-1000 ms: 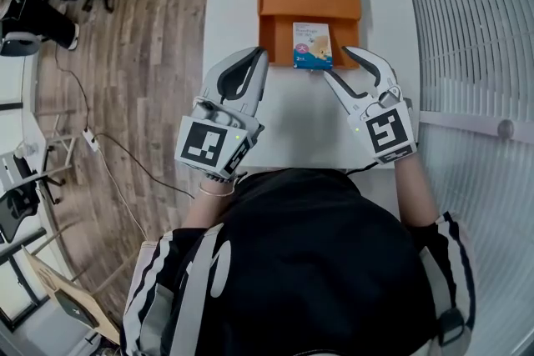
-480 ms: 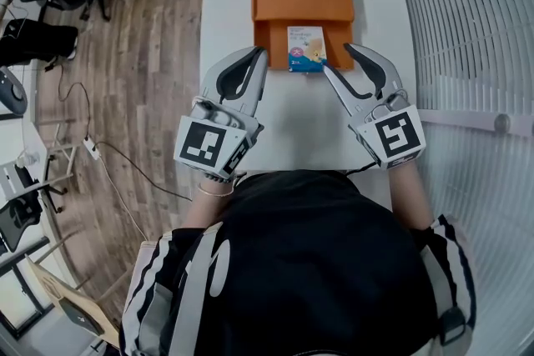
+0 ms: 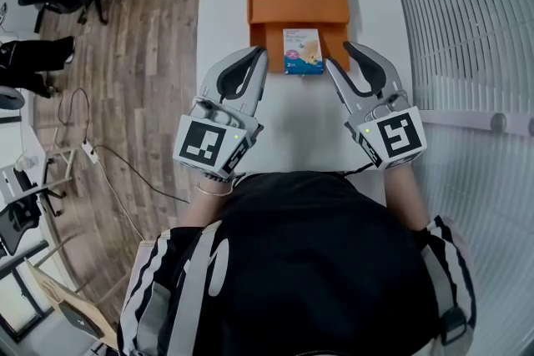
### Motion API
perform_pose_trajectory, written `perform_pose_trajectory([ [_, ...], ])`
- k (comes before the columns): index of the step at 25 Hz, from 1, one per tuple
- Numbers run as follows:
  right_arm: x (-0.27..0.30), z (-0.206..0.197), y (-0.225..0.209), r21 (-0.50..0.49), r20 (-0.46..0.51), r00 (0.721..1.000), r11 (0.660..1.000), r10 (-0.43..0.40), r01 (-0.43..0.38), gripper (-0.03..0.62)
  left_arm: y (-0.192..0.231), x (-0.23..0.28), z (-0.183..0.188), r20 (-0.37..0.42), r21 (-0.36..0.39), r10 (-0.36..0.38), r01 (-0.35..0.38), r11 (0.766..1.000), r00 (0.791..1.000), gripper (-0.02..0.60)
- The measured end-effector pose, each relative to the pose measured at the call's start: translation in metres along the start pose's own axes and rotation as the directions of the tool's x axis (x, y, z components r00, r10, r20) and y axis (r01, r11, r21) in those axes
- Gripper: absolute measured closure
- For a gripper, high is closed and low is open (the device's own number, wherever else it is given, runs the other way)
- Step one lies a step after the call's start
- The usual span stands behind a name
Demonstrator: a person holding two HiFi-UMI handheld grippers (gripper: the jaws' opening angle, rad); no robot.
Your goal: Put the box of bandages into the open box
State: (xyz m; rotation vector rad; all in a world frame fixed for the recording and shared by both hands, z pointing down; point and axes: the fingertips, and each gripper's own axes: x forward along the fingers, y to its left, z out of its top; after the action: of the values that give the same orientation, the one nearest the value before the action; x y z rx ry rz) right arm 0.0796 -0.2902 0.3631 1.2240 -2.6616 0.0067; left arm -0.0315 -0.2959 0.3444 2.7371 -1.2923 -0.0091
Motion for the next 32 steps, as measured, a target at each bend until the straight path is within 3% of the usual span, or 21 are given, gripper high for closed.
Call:
perform_pose_trajectory([
  [26, -0.0029, 0.0092, -0.0101, 0.043, 0.035, 0.997, 0.996, -0.076, 0.074, 0.577, 0.0043, -0.0005, 0.0031, 0.002, -0.001, 0.021, -0.021, 1.000, 1.000, 0.580],
  [32, -0.0031, 0.0073, -0.0098, 0.045, 0.030, 0.997, 0.996, -0.076, 0.074, 0.580, 0.0037, -0.0014, 0.0026, -0.004, -0.001, 0.024, -0.024, 1.000, 1.000, 0.580],
])
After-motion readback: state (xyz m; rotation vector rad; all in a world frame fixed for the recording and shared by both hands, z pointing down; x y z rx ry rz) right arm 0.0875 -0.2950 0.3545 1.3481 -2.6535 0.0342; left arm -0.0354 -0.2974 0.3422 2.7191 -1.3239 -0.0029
